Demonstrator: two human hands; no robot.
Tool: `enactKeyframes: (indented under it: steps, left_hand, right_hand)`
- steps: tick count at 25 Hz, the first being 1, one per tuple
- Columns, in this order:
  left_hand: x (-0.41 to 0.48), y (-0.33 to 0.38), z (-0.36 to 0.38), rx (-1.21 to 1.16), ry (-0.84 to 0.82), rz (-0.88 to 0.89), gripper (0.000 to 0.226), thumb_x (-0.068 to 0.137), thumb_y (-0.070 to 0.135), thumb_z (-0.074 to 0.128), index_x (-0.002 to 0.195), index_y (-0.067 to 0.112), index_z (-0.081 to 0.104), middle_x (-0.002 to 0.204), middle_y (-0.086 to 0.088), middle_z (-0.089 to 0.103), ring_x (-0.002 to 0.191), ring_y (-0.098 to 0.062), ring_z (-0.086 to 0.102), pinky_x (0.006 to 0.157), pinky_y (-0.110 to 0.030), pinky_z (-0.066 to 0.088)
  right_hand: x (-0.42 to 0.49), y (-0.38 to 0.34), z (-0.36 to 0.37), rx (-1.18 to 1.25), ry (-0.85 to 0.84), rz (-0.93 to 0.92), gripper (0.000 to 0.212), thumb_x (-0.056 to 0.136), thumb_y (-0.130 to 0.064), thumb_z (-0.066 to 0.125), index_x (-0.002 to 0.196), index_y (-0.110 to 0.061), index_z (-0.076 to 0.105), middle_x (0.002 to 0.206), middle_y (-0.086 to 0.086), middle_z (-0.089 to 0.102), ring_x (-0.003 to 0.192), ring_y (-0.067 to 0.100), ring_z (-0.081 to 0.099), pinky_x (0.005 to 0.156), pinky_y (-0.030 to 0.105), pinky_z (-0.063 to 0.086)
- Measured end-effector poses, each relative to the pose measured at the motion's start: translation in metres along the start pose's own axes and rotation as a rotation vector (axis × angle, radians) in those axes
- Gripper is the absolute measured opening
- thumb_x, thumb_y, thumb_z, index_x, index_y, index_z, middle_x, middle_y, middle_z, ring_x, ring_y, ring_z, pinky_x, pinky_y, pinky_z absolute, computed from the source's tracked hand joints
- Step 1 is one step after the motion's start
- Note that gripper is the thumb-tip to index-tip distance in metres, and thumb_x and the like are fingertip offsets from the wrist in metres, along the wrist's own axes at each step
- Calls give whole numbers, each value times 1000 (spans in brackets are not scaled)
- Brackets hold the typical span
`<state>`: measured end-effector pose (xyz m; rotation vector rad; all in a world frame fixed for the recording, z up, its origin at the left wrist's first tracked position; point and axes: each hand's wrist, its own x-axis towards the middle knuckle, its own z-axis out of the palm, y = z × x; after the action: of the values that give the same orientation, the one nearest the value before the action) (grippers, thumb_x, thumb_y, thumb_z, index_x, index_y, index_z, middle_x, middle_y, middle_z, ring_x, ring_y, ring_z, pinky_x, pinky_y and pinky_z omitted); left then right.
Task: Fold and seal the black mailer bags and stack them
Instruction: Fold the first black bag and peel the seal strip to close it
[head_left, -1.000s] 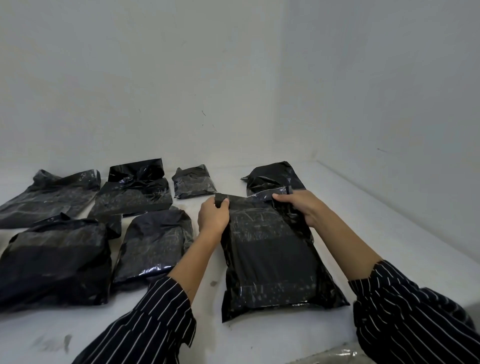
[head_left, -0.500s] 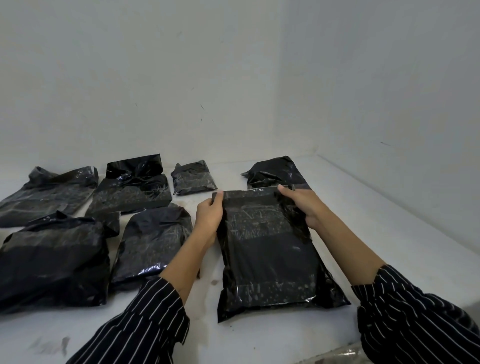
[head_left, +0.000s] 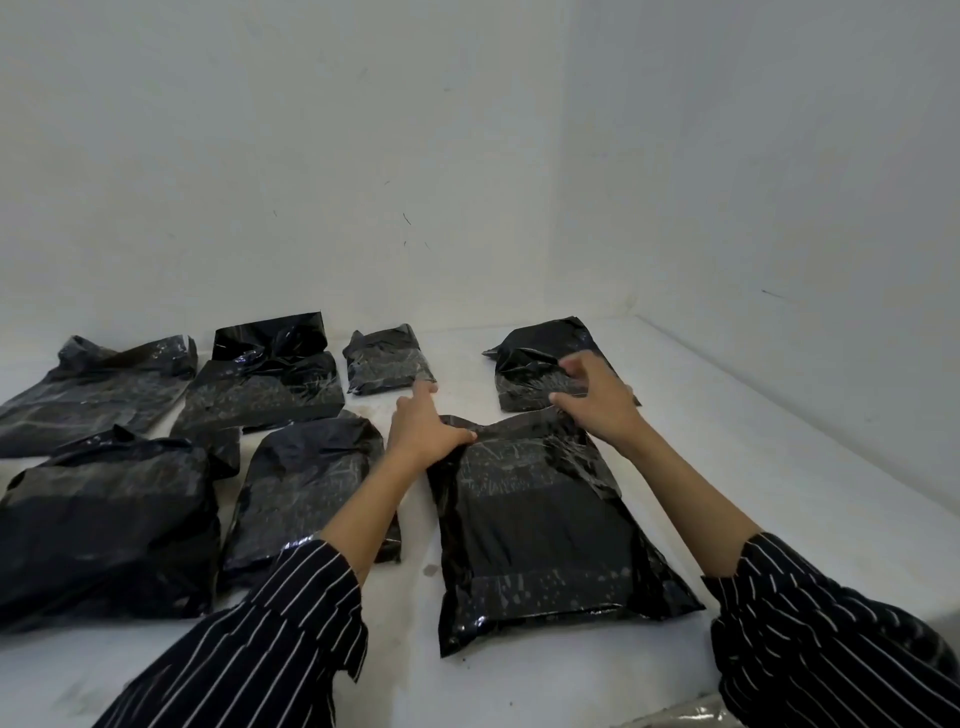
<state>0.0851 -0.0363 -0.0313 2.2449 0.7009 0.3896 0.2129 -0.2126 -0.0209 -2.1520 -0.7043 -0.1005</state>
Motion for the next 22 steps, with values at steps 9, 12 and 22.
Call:
enactKeyframes:
  steps: [9, 12, 22]
  left_hand:
    - [-10, -2, 5, 301, -377, 319, 48, 102, 38, 27, 112, 6, 61, 120, -13, 61, 110, -26, 54, 94, -34, 39]
    - [1, -8, -2, 308, -255, 260, 47, 100, 37, 35, 89, 1, 61, 103, -17, 62, 98, -29, 57, 82, -33, 40]
    - [28, 10, -18, 393, -375, 167, 19, 84, 10, 64, 102, 4, 68, 93, -3, 57, 88, -20, 56, 72, -23, 43]
  right_hand:
    - [-13, -6, 20, -246, -587, -150, 56, 100, -48, 29, 108, -10, 69, 113, 8, 67, 105, 22, 59, 98, 36, 41]
    - [-5, 0, 13, -346, -443, -114, 47, 100, -39, 38, 100, -1, 67, 104, 13, 67, 99, 28, 60, 90, 38, 42]
    - [34, -8, 4, -493, -635, 18, 32, 84, -12, 60, 101, 15, 61, 82, 11, 54, 75, 21, 49, 65, 30, 43]
